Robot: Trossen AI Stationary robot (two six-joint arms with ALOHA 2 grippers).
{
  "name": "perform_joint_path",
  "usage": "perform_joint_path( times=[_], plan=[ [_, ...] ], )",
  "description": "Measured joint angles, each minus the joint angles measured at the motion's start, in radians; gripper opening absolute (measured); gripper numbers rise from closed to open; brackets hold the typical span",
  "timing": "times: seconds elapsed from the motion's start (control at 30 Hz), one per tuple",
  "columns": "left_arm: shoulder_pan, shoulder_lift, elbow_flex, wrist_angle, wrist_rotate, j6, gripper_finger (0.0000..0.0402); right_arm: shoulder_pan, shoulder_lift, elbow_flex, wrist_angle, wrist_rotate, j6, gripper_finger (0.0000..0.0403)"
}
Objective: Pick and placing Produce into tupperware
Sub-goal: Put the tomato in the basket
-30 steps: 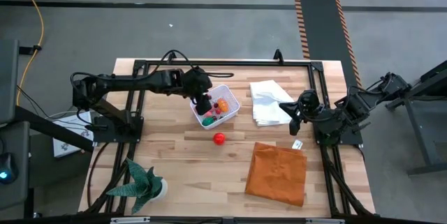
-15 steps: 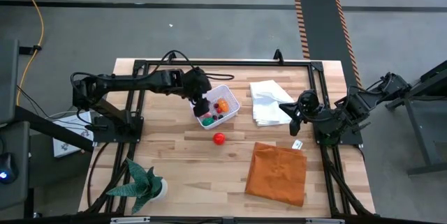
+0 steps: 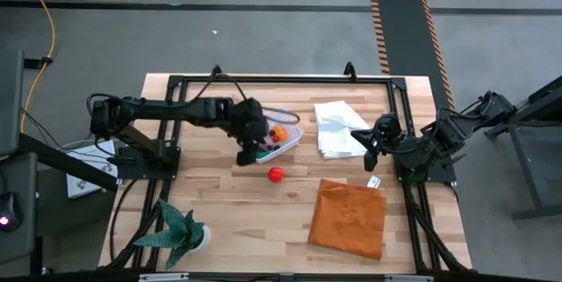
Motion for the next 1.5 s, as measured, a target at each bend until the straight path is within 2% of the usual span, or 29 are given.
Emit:
perform_joint_path(
  times=[0.17,0.33,0.47,0.6,0.77,1.03,1.23,1.5],
  plan=[
    [-0.083,0.000,0.000,0.031,-0.078,0.036,0.0097,0.000,0.000,0.000,0.000,0.000,0.000,0.0000],
    [-0.137,0.000,0.000,0.079,-0.103,0.034,0.0074,0.000,0.000,0.000,0.000,0.000,0.000,0.0000],
    [-0.174,0.019,-0.001,0.113,-0.107,0.021,0.0083,0.000,0.000,0.000,0.000,-0.001,0.000,0.0000],
    [-0.207,0.059,-0.001,0.133,-0.113,-0.021,0.0128,0.000,0.000,0.000,-0.002,-0.018,0.000,0.0000],
    [-0.229,0.133,-0.001,0.135,-0.114,-0.105,0.0206,0.001,0.011,0.001,0.002,-0.054,0.001,0.0000],
    [-0.254,0.197,-0.001,0.143,-0.083,-0.109,0.0314,0.003,0.054,0.001,0.002,-0.110,0.003,0.0001],
    [-0.252,0.206,0.000,0.170,-0.083,-0.104,0.0362,0.003,0.078,0.001,0.006,-0.113,0.007,0.0001],
    [-0.242,0.268,0.000,0.159,-0.098,-0.098,0.0396,0.003,0.082,0.001,0.022,-0.113,0.008,0.0001]
  ],
)
